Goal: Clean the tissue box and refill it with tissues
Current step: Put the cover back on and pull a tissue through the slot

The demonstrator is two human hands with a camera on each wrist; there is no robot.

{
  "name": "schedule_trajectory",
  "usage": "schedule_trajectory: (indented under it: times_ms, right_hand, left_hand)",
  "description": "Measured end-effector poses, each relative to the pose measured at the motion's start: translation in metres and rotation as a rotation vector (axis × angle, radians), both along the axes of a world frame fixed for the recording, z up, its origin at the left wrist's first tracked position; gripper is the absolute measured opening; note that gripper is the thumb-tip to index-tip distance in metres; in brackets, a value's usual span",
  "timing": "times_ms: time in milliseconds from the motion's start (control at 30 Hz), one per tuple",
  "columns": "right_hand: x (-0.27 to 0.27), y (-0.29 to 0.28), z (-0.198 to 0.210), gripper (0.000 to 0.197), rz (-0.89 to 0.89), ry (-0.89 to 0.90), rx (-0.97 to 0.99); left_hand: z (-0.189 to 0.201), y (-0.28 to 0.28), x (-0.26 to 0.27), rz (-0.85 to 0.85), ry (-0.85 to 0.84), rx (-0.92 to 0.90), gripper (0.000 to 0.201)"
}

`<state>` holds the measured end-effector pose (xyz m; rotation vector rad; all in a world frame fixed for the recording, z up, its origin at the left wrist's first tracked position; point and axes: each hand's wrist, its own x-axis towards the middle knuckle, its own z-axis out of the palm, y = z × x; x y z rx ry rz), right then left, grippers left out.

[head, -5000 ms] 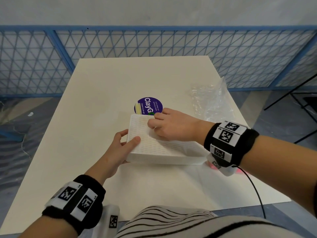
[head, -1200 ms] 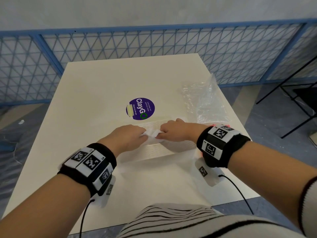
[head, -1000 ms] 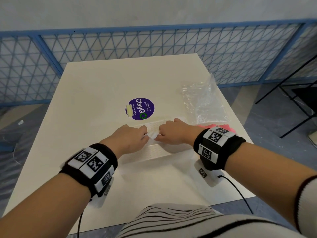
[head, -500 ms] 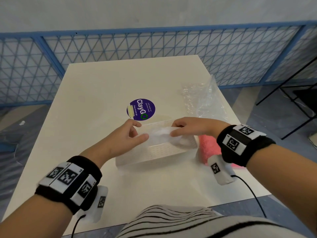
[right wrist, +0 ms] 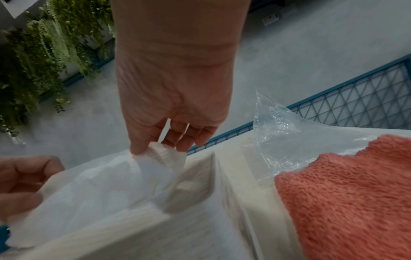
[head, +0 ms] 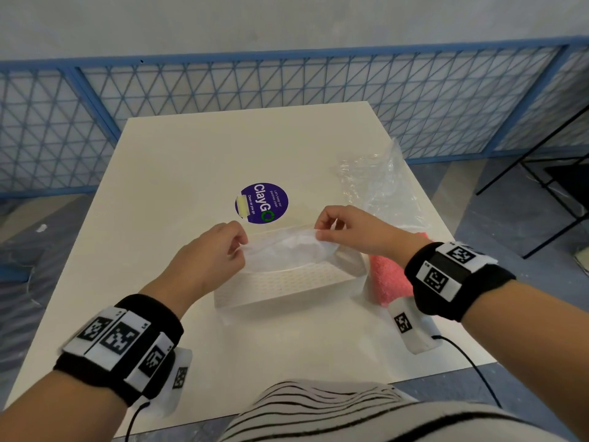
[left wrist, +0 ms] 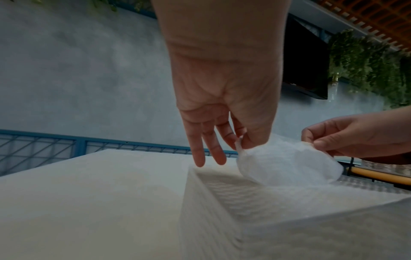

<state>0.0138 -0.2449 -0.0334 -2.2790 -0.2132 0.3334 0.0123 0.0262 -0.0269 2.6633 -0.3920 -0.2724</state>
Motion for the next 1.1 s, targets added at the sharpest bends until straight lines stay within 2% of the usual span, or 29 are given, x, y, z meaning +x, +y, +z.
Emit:
schedule_trajectory:
  times_ms: [133,200,267,367,400,467,600,733,833,900,967,1033,1067,1100]
  right_hand:
    - [-0.003,-0.002,-0.001,0.046,0.01,0.129,-0.063]
    - [-0.005,0.001,0.002,0.049,0.04,0.163,-0.127]
    - [-0.004,0.004,0.004,0.044,0.094,0.138,-0.26]
    - [-0.003,0.007,0.002,0.044,0.192,0.103,-0.468]
    - [-0.003,0.007,0.001,0.047,0.214,0.109,-0.52]
    - [-0.003,0.007,-0.001,0.048,0.251,0.102,-0.602]
    - [-0.002,0.009,0.001,0.029,0.316,0.054,-0.658]
    - [-0.002,0.015,0.004,0.028,0.398,-0.021,-0.774]
    - [-0.002,0.018,0.004,0.025,0.444,-0.062,-0.837]
    - [-0.002,0.018,0.003,0.023,0.447,-0.063,-0.849]
    - [-0.001,0.016,0.002,0.019,0.437,-0.042,-0.854]
    - [-0.001,0.012,0.003,0.018,0.406,0.005,-0.808]
    - [-0.001,0.009,0.003,0.021,0.383,0.028,-0.761]
    - [-0.001,0.006,0.003,0.028,0.356,0.04,-0.695]
  left_hand:
    - [-0.002,0.002,-0.002,0.057,0.176,-0.185,0.042]
    - [-0.005,-0.002,-0.003,-0.008,0.233,-0.132,0.054]
    - [-0.01,-0.003,0.001,-0.093,0.213,-0.017,0.046]
    - [-0.014,-0.004,0.007,-0.201,0.122,0.13,0.012]
    - [-0.014,-0.004,0.008,-0.229,0.107,0.17,0.006]
    - [-0.016,-0.002,0.009,-0.25,0.117,0.242,0.018]
    - [-0.017,-0.004,0.008,-0.295,0.064,0.366,0.025]
    - [-0.015,-0.013,0.006,-0.309,0.061,0.49,0.036]
    - [-0.017,-0.015,0.007,-0.388,0.03,0.578,0.072]
    - [-0.018,-0.016,0.008,-0.397,0.013,0.565,0.084]
    - [-0.017,-0.015,0.009,-0.367,0.037,0.505,0.075]
    - [-0.017,-0.007,0.01,-0.333,0.047,0.424,0.051]
    - [-0.017,-0.002,0.011,-0.305,0.042,0.344,0.038]
    - [-0.017,0.004,0.011,-0.259,0.052,0.234,0.033]
